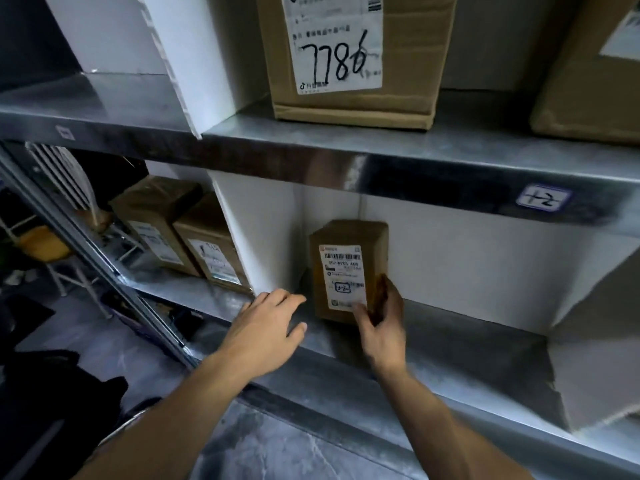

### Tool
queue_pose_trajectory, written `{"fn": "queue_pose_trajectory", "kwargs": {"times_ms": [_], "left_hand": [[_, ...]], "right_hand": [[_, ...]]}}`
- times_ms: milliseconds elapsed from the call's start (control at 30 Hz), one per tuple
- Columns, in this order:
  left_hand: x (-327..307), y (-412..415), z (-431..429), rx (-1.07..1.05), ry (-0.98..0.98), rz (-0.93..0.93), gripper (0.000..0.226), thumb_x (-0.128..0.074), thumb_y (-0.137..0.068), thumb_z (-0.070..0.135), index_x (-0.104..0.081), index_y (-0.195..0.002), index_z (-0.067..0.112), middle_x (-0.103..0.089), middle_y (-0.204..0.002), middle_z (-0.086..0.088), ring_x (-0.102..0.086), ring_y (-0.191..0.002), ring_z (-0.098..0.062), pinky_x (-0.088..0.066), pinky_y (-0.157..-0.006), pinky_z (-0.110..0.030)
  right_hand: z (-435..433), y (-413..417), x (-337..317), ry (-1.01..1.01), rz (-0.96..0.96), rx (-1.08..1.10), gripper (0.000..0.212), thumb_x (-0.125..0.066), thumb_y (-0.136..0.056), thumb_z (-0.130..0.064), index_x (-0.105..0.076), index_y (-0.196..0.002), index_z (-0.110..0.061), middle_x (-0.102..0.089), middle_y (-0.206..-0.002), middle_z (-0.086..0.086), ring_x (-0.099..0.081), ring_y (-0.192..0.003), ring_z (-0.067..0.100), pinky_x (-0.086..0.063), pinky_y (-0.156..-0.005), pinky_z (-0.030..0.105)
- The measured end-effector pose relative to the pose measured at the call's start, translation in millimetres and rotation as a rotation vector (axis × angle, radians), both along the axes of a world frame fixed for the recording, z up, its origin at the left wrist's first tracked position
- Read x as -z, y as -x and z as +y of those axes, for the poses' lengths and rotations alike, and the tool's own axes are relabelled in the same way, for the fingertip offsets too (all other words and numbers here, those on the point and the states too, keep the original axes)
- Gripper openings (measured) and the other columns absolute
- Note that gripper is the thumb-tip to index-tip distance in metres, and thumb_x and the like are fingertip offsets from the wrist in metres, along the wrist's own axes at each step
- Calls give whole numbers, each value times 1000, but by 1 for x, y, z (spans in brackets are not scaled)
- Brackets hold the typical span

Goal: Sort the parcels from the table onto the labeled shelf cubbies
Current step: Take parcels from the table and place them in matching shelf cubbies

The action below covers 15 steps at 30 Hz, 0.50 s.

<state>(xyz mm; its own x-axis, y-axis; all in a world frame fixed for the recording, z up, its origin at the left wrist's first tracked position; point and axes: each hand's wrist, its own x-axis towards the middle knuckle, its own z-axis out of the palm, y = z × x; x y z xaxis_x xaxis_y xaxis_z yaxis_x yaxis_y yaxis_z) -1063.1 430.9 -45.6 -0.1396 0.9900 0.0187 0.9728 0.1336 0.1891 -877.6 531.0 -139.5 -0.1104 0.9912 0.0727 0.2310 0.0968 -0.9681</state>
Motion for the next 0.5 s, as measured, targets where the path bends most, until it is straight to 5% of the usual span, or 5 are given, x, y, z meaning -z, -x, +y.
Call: {"fn": "queue_pose_trajectory", "kwargs": {"times_ms": [167,367,500], "left_hand": [[11,14,6,52,-13,-73,52,-47,-93,47,-42,-141,29,-47,-135,7,-44,-123,-18,-39,-103,-39],[13,24,2,145,-32,-153,50,-46,-94,47,-41,-141,31,-43,-135,12,-40,-124,-12,-38,-104,-34],[11,33,-8,230,0,-196,50,-46,-94,48,-41,-141,33,-40,-135,17,-38,-125,-9,-37,-104,-31]], "right_hand": [[12,4,10,118,9,8,71,-72,-90,-31,-32,-146,-45,-52,-139,-18,-52,-128,9,-45,-108,33],[10,7,17,136,-25,58,66,-76,-88,-22,-40,-134,-52,-56,-110,-47,-53,-102,-25,-46,-99,22],[-4,10,6,136,-64,86,64,-77,-87,-21,-38,-127,-54,-60,-108,-34,-61,-112,-3,-48,-100,26]]}}
